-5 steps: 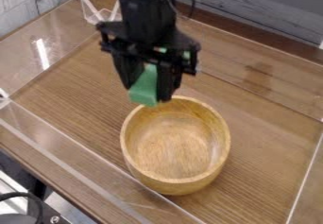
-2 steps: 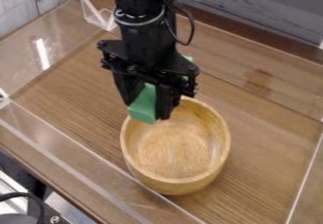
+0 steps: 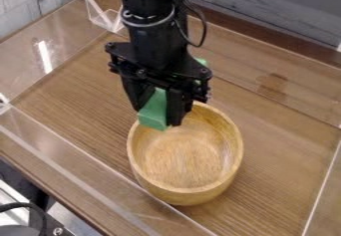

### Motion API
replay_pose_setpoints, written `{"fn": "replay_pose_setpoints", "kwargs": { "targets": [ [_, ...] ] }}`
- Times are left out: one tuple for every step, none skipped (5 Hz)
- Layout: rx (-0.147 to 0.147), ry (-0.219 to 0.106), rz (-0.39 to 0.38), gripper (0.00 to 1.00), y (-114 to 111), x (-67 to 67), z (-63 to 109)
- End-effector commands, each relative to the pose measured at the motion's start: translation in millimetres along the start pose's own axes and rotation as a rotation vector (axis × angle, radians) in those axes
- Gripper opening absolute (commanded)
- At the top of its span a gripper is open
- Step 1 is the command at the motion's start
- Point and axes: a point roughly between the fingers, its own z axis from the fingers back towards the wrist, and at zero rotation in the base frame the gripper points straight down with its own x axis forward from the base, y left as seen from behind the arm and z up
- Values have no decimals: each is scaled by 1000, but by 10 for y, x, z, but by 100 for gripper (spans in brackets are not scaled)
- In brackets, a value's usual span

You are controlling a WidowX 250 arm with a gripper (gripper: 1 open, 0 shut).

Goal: Remove the green block from inside the brown bowl and put it on the table

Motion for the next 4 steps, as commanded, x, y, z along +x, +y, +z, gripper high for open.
{"fn": "replay_pose_setpoints", "kwargs": {
  "targets": [
    [-11, -57, 2, 0, -2, 81, 121],
    [-18, -60, 1, 0, -3, 85, 130],
    [-24, -63, 0, 0, -7, 88, 141],
    [-30, -66, -2, 0, -13, 89, 152]
  ]
}}
